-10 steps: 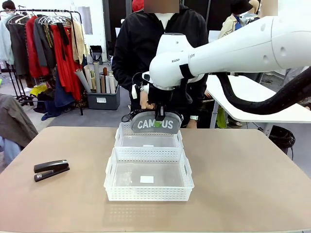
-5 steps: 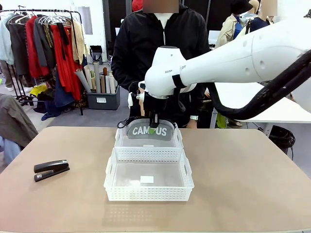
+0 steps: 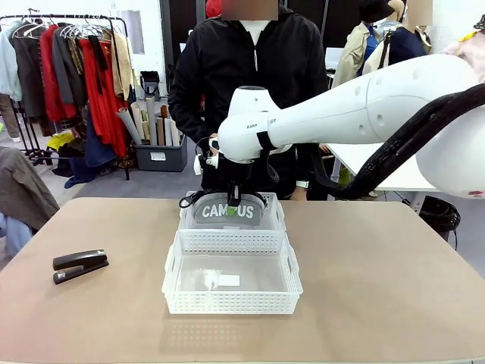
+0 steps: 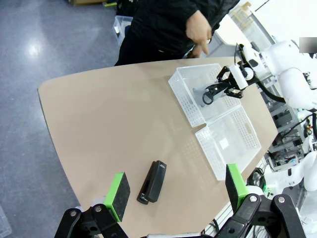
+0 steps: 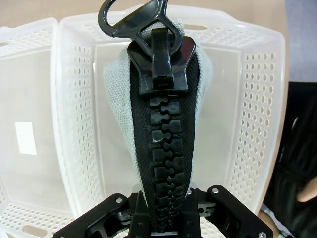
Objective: Distribute items into two baskets.
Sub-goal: Place the picked Pencil pouch into the Organizing basket as instructed by the person.
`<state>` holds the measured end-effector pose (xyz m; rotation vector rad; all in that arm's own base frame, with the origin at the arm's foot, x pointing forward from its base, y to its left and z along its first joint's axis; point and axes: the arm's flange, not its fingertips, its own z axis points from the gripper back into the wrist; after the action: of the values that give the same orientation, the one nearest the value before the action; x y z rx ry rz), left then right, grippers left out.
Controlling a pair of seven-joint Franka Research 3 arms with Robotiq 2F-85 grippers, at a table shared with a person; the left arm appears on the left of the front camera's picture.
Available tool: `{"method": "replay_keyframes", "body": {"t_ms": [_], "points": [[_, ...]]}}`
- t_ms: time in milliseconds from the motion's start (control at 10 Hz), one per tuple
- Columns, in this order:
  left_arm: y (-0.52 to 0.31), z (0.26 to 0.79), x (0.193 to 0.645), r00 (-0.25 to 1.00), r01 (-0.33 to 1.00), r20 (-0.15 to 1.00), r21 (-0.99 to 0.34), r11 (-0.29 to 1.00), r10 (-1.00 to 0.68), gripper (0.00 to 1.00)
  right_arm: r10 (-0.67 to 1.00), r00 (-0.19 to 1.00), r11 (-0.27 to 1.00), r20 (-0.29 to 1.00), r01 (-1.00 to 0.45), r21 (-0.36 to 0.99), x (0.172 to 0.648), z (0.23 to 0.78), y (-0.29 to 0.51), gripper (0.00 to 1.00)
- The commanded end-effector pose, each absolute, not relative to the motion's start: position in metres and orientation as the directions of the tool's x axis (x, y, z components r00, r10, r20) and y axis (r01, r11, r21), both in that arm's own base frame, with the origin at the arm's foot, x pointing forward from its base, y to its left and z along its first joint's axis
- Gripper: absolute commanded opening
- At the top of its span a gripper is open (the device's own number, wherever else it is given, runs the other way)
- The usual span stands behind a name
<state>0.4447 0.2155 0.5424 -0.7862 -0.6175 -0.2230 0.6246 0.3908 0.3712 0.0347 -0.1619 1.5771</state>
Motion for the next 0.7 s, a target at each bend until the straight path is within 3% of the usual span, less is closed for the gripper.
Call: {"method": "replay_keyframes", "body": {"t_ms": [0, 600], "points": [[0.216, 0.544, 0.443, 0.801, 0.411, 0.598, -0.593, 0.692, 0.037, 1.0, 0.997, 0.029, 0.036, 0.075, -0.995, -0.096, 0.638, 0.37, 0.4, 0.0], [0.216, 0.544, 0.443, 0.801, 0.411, 0.598, -0.593, 0.692, 0.037, 1.0, 0.999, 0.034, 0.034, 0.0, -0.999, -0.039, 0.654, 0.338, 0.405, 0.0]]}}
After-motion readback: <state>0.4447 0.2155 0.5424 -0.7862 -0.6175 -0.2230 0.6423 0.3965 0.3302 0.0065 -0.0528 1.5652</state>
